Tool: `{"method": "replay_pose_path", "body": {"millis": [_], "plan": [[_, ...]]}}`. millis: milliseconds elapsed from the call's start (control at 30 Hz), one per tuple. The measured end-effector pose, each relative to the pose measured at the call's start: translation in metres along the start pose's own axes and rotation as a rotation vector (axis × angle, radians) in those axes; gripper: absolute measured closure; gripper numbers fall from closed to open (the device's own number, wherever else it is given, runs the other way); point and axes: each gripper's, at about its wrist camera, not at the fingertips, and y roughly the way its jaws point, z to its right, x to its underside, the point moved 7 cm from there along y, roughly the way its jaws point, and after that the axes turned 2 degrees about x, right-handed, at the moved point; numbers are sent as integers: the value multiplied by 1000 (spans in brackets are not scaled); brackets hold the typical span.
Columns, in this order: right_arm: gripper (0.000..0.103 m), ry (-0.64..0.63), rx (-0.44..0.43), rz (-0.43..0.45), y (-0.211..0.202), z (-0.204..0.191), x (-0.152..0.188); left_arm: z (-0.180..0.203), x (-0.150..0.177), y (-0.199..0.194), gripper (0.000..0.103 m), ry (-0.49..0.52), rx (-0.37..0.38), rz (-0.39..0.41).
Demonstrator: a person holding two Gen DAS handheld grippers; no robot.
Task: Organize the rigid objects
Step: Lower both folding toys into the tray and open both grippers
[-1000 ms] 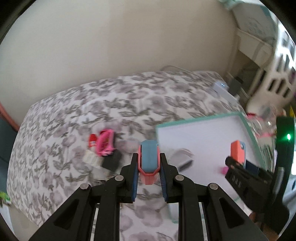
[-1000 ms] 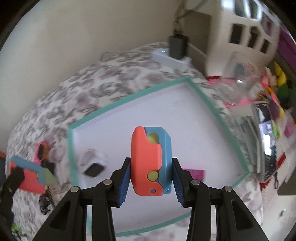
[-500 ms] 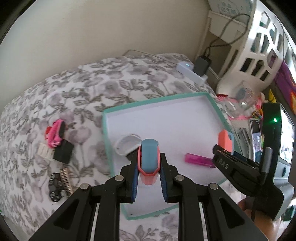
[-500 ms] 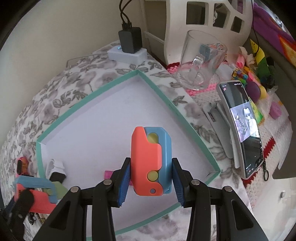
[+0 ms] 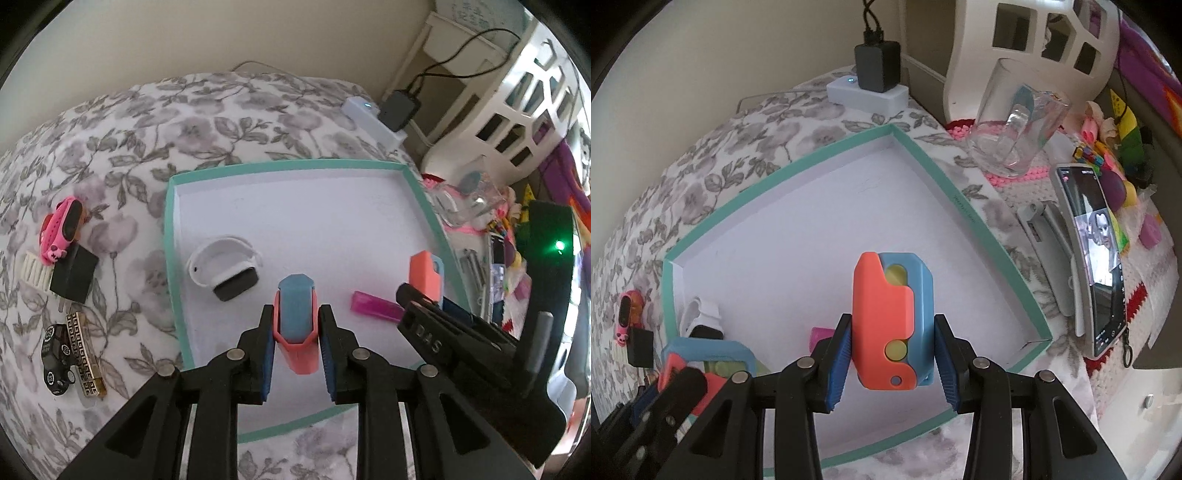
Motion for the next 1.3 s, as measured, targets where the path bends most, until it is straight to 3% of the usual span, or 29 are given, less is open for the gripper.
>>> {"method": "replay_pose_path", "body": {"millis": [333, 433, 500, 567, 667, 800, 867, 1067, 1133, 1300], "plan": [[58, -32, -2, -9, 4, -8, 3, -20, -1, 15, 64, -30, -83, -2], [58, -38, -7, -1, 3, -10, 3, -27, 2, 21, 53, -34, -116, -24], [55, -44, -8, 9, 1, -12, 2, -31, 5, 24, 44, -42, -129, -41], [46, -51, -6, 22, -1, -13, 1, -34, 6, 25, 42, -50, -130, -45], [44, -57, -10, 42, -4, -14, -1, -35, 6, 23, 33, -53, -131, -39], [40, -66, -5, 56, -5, -15, -1, -36, 4, 19, 30, -47, -152, -23], [34, -66, 0, 63, -6, -15, -2, -39, 3, 16, 17, -50, -183, -11], [26, -56, -14, 74, -7, -15, -3, -57, -3, 5, 14, -87, -253, 38], [22, -56, -16, 75, -6, -15, -2, -64, -4, 3, 8, -103, -278, 44], [20, -61, -21, 79, -7, -17, -2, -85, -4, -3, 5, -148, -348, 60]]}}
